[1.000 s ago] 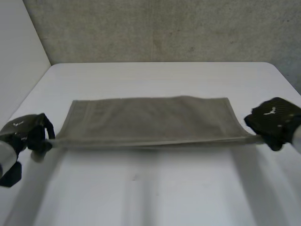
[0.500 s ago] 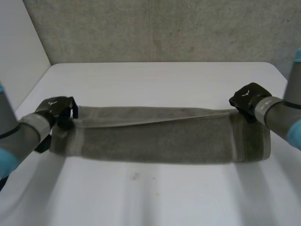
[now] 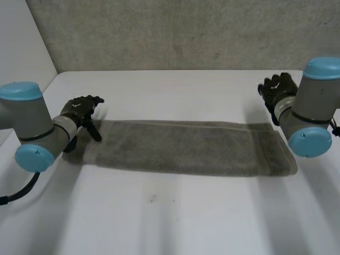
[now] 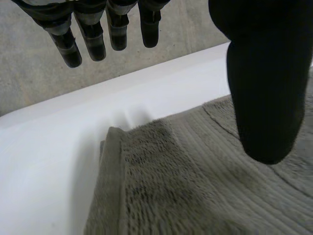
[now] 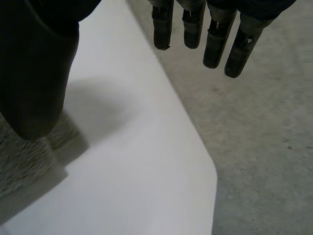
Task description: Fold the towel.
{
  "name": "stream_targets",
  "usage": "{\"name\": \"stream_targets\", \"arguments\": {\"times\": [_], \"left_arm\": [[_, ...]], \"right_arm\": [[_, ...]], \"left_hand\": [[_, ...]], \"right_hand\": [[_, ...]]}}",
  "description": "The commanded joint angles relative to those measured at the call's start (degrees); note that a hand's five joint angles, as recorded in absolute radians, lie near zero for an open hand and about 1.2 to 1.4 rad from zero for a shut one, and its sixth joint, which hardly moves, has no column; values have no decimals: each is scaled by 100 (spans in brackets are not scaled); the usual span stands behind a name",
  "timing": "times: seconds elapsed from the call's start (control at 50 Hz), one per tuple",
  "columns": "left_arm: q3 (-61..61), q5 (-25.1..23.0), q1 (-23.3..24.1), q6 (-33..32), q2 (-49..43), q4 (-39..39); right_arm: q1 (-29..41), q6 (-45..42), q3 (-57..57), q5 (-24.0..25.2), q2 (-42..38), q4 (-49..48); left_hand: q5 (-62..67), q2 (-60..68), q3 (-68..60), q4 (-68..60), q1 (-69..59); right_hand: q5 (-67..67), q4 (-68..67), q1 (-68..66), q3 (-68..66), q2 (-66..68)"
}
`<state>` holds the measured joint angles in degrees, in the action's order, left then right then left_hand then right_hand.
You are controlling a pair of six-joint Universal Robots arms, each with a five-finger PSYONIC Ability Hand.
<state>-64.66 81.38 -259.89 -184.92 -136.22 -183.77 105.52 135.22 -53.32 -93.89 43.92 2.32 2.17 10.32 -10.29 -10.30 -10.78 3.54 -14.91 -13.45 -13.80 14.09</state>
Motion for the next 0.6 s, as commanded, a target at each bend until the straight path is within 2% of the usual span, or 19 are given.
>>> {"name": "stream_targets", "arguments": {"times": [0.02, 0.06, 0.14, 0.18, 0.22, 0.24, 0.3, 0.42, 0.52, 0.56, 0.6], "left_arm": [[-1058, -8, -70, 254, 878, -19], [-1740, -35, -79, 342, 1473, -36], [-2429, -44, -79, 351, 2074, -142], [-2807, -52, -70, 351, 2364, -335], [-3489, -52, -35, 369, 2810, -869], [-3492, -52, -35, 369, 2812, -871], [-4035, -61, 9, 377, 3083, -1571], [-4389, -61, 79, 369, 3295, -2215], [-4398, -61, 97, 377, 3304, -2242], [-4398, -61, 106, 377, 3295, -2242], [-4398, -61, 106, 377, 3295, -2242]], "right_arm": [[-111, 1032, -829, 55, 943, 14], [-225, 1111, -1625, 212, 1564, 5], [-366, 1111, -2473, 529, 2103, 14], [-436, 1103, -2824, 696, 2314, 22], [-567, 1129, -3585, 1038, 2620, 101], [-568, 1129, -3589, 1039, 2621, 102], [-761, 1138, -4099, 1268, 2718, 75], [-999, 1138, -4723, 1611, 2665, -250], [-1060, 1076, -4890, 1628, 2340, -663], [-1078, 1050, -4837, 1593, 2113, -882], [-1121, 1015, -4776, 1593, 2016, -970]], "left_hand": [[-217, -32, 29, 30, 78], [-217, -32, 29, 30, 78], [-217, -32, 29, 30, 78], [-217, -32, 29, 30, 78], [-217, -32, 29, 30, 78], [-217, -32, 29, 30, 78], [-217, -32, 29, 30, 78], [-212, -27, 24, 25, 73], [-212, -27, 24, 25, 73], [-217, -32, 29, 30, 78], [-217, -32, 29, 30, 78]], "right_hand": [[-354, 491, 345, 380, -409], [-354, 491, 345, 380, -409], [-354, 491, 345, 380, -409], [-354, 491, 345, 380, -409], [40, 97, -49, -14, -15], [41, 96, -50, -15, -13], [75, 63, -83, -49, 20], [916, -779, -925, -890, 861], [1117, -980, -1126, -1092, 1063], [2205, -2068, -2214, -2179, 2151], [2744, -2607, -2753, -2718, 2690]]}}
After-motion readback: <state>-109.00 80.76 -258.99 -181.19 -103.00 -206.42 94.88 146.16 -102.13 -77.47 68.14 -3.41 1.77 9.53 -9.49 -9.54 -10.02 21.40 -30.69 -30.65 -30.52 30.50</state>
